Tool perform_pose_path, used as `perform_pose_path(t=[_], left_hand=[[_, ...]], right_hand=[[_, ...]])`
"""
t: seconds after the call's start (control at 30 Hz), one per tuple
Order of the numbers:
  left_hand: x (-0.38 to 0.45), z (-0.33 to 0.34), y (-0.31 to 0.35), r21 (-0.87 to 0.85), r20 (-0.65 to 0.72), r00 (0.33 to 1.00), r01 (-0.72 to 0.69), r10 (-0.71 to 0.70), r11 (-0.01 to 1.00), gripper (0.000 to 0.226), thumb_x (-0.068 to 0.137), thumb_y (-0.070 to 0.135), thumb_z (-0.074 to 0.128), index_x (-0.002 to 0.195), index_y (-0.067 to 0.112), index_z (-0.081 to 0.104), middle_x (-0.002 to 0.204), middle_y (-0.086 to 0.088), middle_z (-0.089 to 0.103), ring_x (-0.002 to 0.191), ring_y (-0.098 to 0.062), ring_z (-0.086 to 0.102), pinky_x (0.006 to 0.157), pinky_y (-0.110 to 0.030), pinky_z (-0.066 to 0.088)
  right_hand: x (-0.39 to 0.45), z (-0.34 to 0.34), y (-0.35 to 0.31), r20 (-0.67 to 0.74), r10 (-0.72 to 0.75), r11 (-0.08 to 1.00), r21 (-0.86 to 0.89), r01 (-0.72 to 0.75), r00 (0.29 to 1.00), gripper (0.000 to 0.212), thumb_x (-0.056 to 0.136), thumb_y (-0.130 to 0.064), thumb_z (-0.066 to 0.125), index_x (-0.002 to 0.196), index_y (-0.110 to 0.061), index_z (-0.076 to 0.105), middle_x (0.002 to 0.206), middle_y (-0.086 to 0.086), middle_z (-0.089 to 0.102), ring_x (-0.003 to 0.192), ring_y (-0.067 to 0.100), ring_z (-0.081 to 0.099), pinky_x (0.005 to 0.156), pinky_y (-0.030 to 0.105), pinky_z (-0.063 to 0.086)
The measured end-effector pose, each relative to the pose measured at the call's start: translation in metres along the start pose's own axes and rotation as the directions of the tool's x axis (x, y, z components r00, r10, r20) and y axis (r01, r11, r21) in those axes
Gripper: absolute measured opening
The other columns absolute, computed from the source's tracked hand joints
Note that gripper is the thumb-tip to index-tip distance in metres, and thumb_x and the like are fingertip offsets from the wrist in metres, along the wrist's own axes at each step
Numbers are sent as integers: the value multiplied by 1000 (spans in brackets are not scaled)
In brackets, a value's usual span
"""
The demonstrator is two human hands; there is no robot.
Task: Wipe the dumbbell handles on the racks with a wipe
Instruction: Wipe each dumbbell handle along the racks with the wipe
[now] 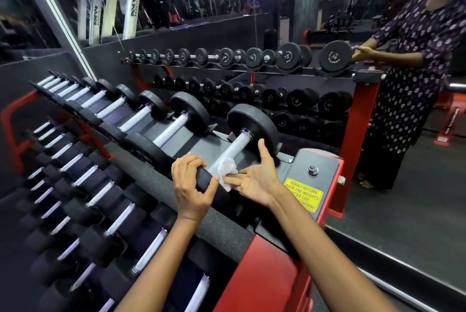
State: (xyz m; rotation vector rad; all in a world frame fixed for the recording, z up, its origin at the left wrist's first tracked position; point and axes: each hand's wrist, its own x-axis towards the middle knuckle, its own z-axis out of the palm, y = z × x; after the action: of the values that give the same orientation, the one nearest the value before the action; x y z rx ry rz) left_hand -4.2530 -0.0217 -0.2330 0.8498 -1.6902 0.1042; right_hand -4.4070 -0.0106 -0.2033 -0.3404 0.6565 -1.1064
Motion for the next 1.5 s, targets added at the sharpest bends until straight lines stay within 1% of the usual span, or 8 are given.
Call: perform_pose_path(t=[0.07,0.17,0.33,0.63,0.9,1.03,1.2,1.5], left_hand=[[2,0,1,3,1,1000,-1,1,1000,26,78,31,61,96,15,52,97,-16,59,104,-24,49,92,-42,41],[0,-1,0,13,0,1000,3,-3,1000,29,78,30,63,93,5,59,98,-15,60,103,-22,50,90,-46,42],[-1,-2,3,0,20,1000,0,0,1000,27,78,30,62,94,8,58,101,-12,60,104,-21,49,93,-40,41],[0,-4,1,-4,39,999,38,-38,999,27,78,31,60,95,10,56,99,-13,59,105,-23,48,98,-26,34],[0,-2,2,30,30,999,30,-31,999,34,79,32,61,86,-1,61,97,-14,60,103,-26,50,94,-40,40],[-1,-2,2,19,13,1000,6,-6,1000,32,79,32,61,88,1,60,97,-14,60,105,-28,50,94,-42,41],[0,0,-2,26,5,1000,16,-16,1000,35,79,32,61,84,-3,61,94,-15,60,102,-26,50,92,-40,40],[0,0,-1,-19,9,1000,20,-20,1000,26,78,31,61,97,16,51,98,-14,59,105,-27,49,99,-28,35]], right_hand=[[-3,12,-3,38,3,993,118,-7,999,120,73,-81,37,142,11,5,140,29,35,90,36,66,74,35,53],[2,37,2,62,9,1000,-7,-8,998,94,80,-71,41,116,14,54,112,19,63,93,24,65,89,24,44],[-3,31,5,-151,-157,918,-387,87,976,22,89,-23,55,103,-9,45,79,7,49,36,10,52,43,19,33],[-14,25,2,-230,-182,888,-455,59,956,25,92,-24,47,107,-6,41,72,6,45,27,9,48,51,24,36],[-15,31,11,-115,-36,999,-42,32,993,46,98,-35,36,81,7,46,61,15,63,41,19,61,60,30,48],[-12,20,12,-161,-76,997,-18,74,984,68,96,-42,39,137,8,16,110,28,56,56,27,65,65,35,49],[-8,22,14,-102,-23,999,-49,18,994,39,96,-26,42,75,6,49,55,13,60,39,17,58,41,20,47],[23,17,11,-467,-420,900,-99,426,778,15,78,13,61,68,1,60,43,4,56,34,6,51,41,15,44]])
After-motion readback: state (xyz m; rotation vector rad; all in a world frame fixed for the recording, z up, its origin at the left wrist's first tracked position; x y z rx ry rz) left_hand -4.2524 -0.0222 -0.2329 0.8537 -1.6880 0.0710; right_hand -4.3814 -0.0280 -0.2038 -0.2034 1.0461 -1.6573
